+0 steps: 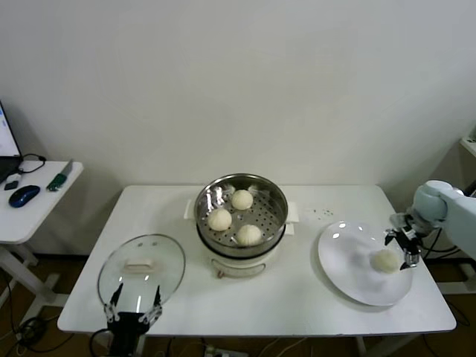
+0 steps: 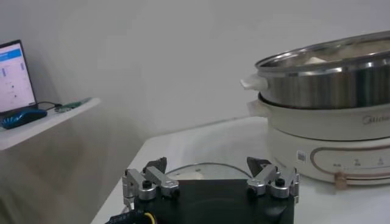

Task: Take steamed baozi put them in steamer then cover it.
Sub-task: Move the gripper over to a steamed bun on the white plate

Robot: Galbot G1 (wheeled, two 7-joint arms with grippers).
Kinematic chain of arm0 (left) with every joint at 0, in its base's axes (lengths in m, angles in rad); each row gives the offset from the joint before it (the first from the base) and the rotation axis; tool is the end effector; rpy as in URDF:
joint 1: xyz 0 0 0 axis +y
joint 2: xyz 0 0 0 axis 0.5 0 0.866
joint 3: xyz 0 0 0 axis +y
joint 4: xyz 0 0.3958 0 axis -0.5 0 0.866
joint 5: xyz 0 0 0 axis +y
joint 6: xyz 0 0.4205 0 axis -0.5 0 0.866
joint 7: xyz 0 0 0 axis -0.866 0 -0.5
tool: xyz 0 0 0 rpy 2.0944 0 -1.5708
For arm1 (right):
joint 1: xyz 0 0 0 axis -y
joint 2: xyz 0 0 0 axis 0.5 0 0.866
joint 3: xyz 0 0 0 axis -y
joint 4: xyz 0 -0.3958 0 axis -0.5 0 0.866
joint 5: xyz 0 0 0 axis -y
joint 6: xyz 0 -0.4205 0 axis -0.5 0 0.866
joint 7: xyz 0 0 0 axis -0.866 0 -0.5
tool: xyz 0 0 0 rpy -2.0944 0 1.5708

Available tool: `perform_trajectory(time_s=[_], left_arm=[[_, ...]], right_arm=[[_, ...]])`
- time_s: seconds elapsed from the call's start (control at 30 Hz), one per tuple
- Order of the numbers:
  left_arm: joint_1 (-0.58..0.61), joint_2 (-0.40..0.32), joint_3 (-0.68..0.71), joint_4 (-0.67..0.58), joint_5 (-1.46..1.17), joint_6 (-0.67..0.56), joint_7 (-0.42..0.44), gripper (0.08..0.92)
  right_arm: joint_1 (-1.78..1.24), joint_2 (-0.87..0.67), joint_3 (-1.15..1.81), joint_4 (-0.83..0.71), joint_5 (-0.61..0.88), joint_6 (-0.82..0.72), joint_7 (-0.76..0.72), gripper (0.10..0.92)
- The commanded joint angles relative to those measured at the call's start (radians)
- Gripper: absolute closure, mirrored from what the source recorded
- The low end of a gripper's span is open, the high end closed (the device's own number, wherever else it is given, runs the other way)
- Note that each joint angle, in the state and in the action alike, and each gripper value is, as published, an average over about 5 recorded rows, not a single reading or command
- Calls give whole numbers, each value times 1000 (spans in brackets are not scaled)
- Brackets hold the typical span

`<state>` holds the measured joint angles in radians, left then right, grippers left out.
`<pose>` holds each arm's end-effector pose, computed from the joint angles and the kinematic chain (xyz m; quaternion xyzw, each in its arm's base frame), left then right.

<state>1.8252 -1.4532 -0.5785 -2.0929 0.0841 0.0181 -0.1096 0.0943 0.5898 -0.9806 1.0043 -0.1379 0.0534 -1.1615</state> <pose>0.1312 0.0417 -0.3854 0.0359 -0.9847 -0.1123 0.1280 0.5916 -0.3196 -0.2449 0.5013 -0.4644 0.5507 0.4793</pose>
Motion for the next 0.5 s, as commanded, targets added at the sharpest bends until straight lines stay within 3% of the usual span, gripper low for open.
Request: perform_trajectory(time_s=[0.03, 0.5], left_arm=[[1, -2, 1, 5, 6, -1, -1, 177], [-4, 1, 2, 7, 9, 5, -6, 177]], right_arm=[[-90, 42, 94, -77, -69, 4, 5, 203], [-86, 107, 80, -104, -84, 2, 6, 203]])
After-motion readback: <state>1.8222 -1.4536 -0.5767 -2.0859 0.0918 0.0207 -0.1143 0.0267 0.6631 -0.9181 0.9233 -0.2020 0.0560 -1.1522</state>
